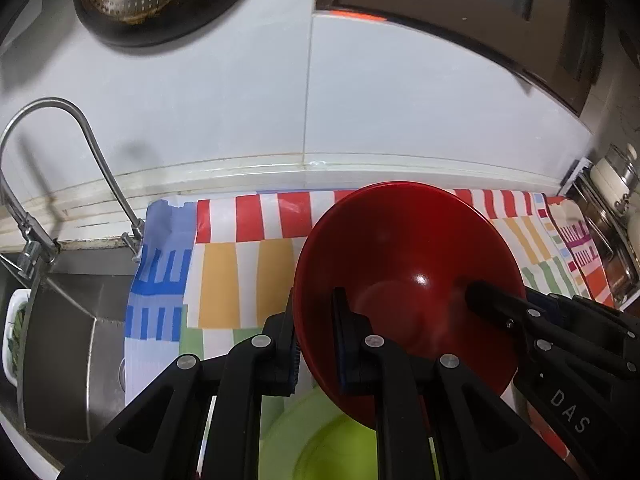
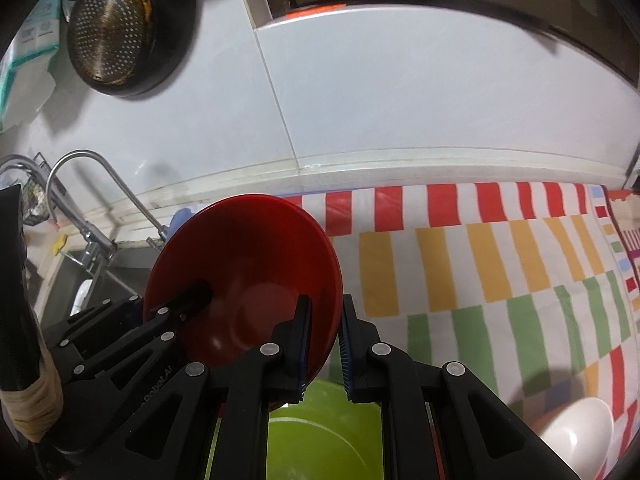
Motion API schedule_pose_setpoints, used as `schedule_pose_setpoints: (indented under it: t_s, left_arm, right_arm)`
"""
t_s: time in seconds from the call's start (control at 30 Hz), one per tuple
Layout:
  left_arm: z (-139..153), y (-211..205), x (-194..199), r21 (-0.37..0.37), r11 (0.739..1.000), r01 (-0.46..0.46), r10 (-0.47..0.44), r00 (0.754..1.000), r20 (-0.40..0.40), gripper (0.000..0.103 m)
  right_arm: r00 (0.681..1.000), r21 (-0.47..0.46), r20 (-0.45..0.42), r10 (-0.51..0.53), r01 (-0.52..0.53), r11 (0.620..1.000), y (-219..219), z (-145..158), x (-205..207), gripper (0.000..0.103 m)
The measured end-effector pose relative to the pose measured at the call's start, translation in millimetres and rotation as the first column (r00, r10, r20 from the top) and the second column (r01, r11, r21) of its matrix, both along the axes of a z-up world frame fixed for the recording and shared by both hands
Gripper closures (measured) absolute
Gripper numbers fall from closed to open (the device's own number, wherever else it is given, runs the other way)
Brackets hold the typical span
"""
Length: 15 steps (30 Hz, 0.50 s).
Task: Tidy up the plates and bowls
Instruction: 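Lift the red bowl with the left tool and carry it over the white bowl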
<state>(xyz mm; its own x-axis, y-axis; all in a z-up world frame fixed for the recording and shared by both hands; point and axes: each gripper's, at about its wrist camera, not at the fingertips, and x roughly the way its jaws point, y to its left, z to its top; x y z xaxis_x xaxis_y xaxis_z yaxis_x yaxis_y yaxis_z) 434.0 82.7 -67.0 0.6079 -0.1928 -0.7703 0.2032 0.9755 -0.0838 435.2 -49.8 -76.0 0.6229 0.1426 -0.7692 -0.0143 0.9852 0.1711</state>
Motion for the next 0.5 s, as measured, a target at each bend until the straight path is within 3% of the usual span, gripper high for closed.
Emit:
schedule_pose_setpoints:
  t_s: [0.5]
  left_arm:
    - [26, -36, -68, -0.006, 1.000, 0.025, -0.024, 0.999, 0.037, 0.088]
  right_arm:
    - [0.997, -0.005, 0.071, 0.001, 0.000, 1.000, -28, 27, -65, 0.089]
